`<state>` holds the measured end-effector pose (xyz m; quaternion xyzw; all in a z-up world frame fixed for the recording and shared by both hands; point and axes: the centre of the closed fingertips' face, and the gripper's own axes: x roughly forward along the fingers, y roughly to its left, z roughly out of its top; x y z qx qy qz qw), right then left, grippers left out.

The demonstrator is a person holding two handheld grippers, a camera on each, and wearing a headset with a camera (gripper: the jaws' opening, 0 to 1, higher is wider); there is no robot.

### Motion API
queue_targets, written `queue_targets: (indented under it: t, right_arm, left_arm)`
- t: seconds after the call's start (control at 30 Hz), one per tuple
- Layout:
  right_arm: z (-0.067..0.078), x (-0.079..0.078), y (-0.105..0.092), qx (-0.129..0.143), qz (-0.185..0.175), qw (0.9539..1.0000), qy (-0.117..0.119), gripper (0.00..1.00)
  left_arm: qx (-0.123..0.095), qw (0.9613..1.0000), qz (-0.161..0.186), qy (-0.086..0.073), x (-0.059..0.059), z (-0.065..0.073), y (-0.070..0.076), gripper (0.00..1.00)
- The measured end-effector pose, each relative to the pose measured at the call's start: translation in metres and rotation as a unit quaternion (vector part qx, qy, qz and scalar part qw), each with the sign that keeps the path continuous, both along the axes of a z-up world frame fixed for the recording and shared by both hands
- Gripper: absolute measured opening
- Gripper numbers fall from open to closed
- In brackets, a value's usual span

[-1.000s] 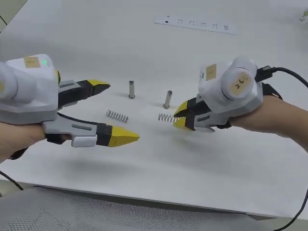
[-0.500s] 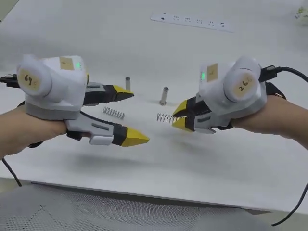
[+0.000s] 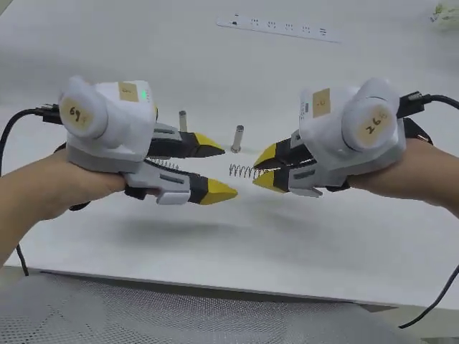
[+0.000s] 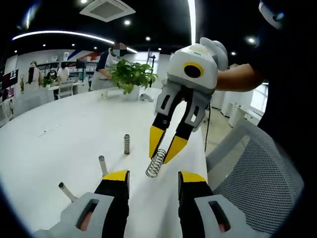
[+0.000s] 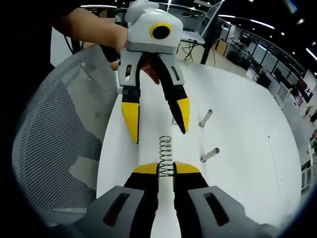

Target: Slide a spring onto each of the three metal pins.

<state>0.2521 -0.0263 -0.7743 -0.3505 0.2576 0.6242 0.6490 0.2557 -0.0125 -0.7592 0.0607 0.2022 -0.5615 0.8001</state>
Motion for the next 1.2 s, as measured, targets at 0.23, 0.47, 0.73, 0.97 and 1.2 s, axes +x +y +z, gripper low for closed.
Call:
queue_targets:
  t: [0.23,0.47,0.73,0.97,1.2]
  right_arm:
    - [0.002,-0.002,-0.001,0.004,0.003,1.0000,-0.004,0.08]
    - [0.005,-0.004,0.000,0.010,0.007,0.9999,-0.005,0.08]
    - [0.008,-0.006,0.001,0.016,0.009,0.9998,-0.004,0.08]
    - [0.011,-0.006,0.002,0.020,0.011,0.9997,-0.004,0.08]
    - [0.012,-0.006,0.002,0.019,0.014,0.9997,-0.005,0.08]
  left_arm:
    - [-0.004,1.0000,-0.002,0.004,0.000,0.001,-0.006,0.29]
    - [-0.009,0.9999,-0.012,0.004,-0.002,0.000,-0.009,0.21]
    - [-0.029,0.9995,-0.009,0.002,-0.002,0.008,-0.010,0.16]
    - [-0.031,0.9994,-0.012,0.004,-0.004,0.007,-0.010,0.12]
    - [-0.036,0.9992,-0.015,-0.001,-0.004,0.009,-0.012,0.09]
